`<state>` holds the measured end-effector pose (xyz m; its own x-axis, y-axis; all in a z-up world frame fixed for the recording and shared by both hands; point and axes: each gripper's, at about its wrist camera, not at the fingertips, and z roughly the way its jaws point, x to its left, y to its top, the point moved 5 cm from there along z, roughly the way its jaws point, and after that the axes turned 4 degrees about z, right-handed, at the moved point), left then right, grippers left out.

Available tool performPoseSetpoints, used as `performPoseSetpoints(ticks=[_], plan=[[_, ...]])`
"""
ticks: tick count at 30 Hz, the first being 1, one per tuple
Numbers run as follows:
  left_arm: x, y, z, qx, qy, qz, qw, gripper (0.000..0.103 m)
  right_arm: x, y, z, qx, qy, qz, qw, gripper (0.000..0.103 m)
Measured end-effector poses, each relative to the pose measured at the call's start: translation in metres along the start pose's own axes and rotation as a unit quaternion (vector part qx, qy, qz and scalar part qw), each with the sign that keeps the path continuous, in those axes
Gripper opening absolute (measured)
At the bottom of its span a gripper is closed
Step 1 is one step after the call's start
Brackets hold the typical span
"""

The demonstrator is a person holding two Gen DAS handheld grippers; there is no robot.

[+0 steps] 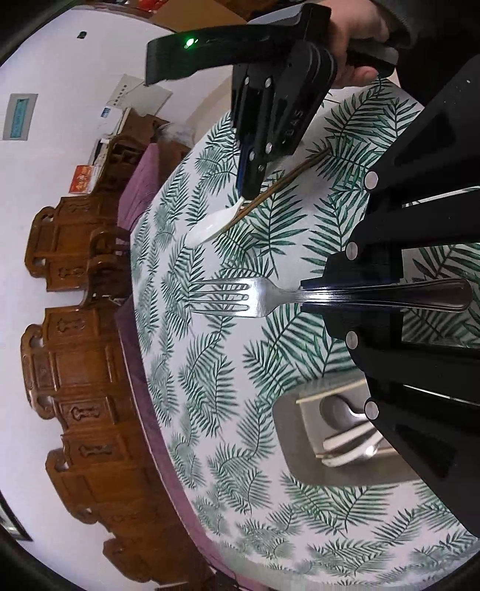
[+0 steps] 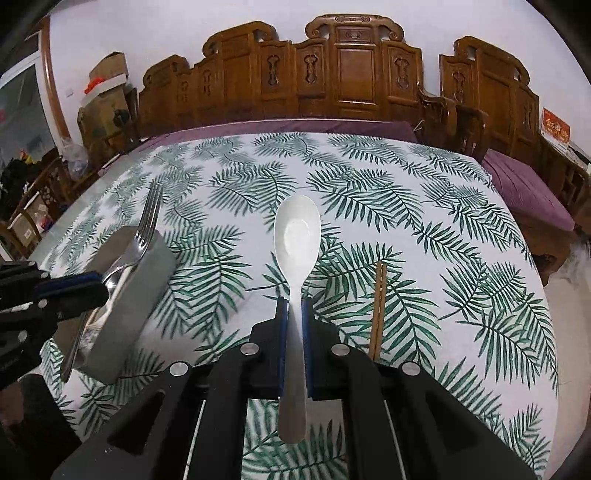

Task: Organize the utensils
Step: 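Grasp the steel fork by its handle with the left tool and lift it, then lower the steel fork into the tray and open the left tool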

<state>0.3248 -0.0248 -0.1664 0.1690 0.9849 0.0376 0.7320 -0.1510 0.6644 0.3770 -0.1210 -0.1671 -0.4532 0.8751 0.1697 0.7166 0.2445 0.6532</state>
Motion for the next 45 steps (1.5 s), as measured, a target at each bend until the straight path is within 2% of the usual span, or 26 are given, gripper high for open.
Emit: performPoseSetpoints(ticks=[10, 21, 29, 35, 45], plan=[[0.019, -0.011, -0.028, -0.012, 0.002, -0.019, 0.9997, 0.006, 0.022, -0.016, -0.022, 0.001, -0.003, -0.002, 1.000, 0.009], [0.056, -0.026, -0.042, -0.014, 0.031, -0.031, 0.9989, 0.006, 0.050, -0.025, -0.031, 0.002, 0.002, -0.021, 1.000, 0.009], [0.092, -0.037, -0.023, 0.009, 0.053, -0.044, 0.9976, 0.006, 0.064, -0.034, -0.022, 0.014, 0.010, -0.029, 0.999, 0.009], [0.112, -0.051, 0.009, 0.039, 0.066, -0.054, 0.9956, 0.006, 0.071, -0.041, -0.014, 0.025, 0.016, -0.034, 0.999, 0.009], [0.126, -0.075, 0.047, 0.090, 0.092, -0.049, 0.9904, 0.006, 0.074, -0.050, -0.003, 0.038, 0.022, -0.036, 0.998, 0.009]])
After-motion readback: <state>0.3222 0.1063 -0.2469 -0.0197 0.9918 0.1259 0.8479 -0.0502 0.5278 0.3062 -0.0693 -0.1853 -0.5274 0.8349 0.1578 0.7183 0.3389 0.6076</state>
